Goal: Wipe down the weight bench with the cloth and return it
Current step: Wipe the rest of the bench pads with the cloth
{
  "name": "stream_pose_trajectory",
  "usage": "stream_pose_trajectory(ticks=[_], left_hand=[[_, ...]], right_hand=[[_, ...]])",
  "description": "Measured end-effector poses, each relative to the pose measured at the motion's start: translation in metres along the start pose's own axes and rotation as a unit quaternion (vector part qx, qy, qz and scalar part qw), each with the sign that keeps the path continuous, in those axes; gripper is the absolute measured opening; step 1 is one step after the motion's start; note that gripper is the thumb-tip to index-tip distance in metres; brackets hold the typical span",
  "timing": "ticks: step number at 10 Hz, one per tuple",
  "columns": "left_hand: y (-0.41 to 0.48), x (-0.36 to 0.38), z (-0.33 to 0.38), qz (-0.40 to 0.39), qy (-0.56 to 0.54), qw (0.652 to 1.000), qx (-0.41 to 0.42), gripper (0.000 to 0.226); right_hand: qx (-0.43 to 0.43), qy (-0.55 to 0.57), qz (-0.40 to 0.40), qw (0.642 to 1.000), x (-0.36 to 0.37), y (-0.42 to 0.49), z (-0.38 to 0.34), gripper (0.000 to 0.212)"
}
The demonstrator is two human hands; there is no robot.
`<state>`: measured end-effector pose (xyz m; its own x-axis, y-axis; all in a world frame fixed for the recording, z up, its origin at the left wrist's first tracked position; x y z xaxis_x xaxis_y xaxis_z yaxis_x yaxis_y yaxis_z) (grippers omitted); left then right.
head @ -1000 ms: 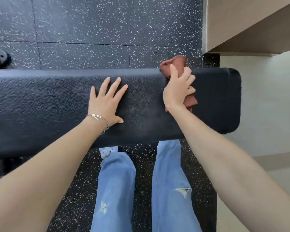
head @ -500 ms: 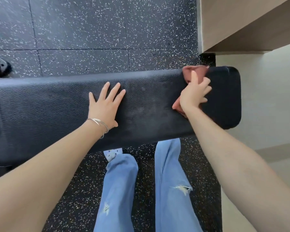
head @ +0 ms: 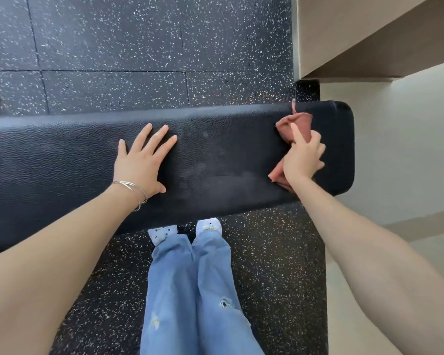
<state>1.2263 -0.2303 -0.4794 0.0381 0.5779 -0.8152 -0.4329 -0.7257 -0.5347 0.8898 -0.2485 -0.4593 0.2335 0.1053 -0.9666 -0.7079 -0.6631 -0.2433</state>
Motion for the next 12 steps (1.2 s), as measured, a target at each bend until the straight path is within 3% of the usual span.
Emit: stream_pose_trajectory(ticks=[1,2,3,4,5,6,7,8,9,10,11,12], left_hand=[[0.000,-0.001,-0.001,0.007,-0.006,1.000,-0.007,0.127],[-0.001,-0.005,0.002,-0.004,0.000,1.000,-0.012,0.126],[-0.002,-0.007,0.003,-0.007,0.005,1.000,-0.013,0.125],[-0.002,-0.009,0.005,-0.010,0.006,1.000,-0.016,0.125],[-0.002,-0.009,0.006,-0.006,0.006,1.000,-0.017,0.125],[-0.002,-0.010,0.007,0.000,0.000,1.000,-0.021,0.125],[-0.001,-0.010,0.009,0.001,-0.001,1.000,-0.026,0.126],[-0.001,-0.010,0.009,0.004,0.003,1.000,-0.028,0.125],[0.000,-0.010,0.012,-0.005,0.009,0.999,-0.034,0.126],[0.001,-0.010,0.016,-0.021,0.018,0.998,-0.051,0.126],[0.000,-0.011,0.020,-0.040,0.030,0.996,-0.067,0.126],[0.000,-0.011,0.023,-0.046,0.033,0.995,-0.080,0.125]], right_hand=[[0.004,0.000,0.009,1.000,0.013,-0.036,-0.009,0.062],[-0.076,0.032,-0.010,0.997,0.038,-0.106,-0.041,0.067],[-0.239,-0.037,-0.083,0.967,0.051,-0.161,-0.054,0.067],[-0.393,-0.071,-0.054,0.915,0.037,-0.146,-0.033,0.058],[-0.294,-0.075,-0.069,0.950,0.029,-0.089,0.020,0.045],[-0.067,0.018,-0.022,0.997,0.008,-0.026,0.079,0.038],[0.053,0.040,0.018,0.998,0.007,-0.020,0.098,0.055],[0.035,0.062,0.029,0.997,0.014,-0.054,0.079,0.063],[-0.145,0.035,-0.026,0.988,0.030,-0.105,0.054,0.066],[-0.220,0.046,-0.099,0.969,0.039,-0.118,0.046,0.076],[-0.281,-0.005,-0.105,0.954,0.026,-0.090,0.058,0.073],[-0.114,0.041,-0.067,0.990,0.013,-0.049,0.092,0.077]])
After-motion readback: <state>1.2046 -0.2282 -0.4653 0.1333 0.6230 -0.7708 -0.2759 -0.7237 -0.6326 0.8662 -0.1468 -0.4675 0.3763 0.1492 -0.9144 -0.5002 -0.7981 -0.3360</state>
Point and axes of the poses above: each hand's wrist, its own y-axis towards the middle knuckle, its own x-axis out of the palm, z = x × y, the point moved 6 cm from there along y, towards the middle knuckle, and after that the axes turned 10 degrees about x, right-handed, at the moved point
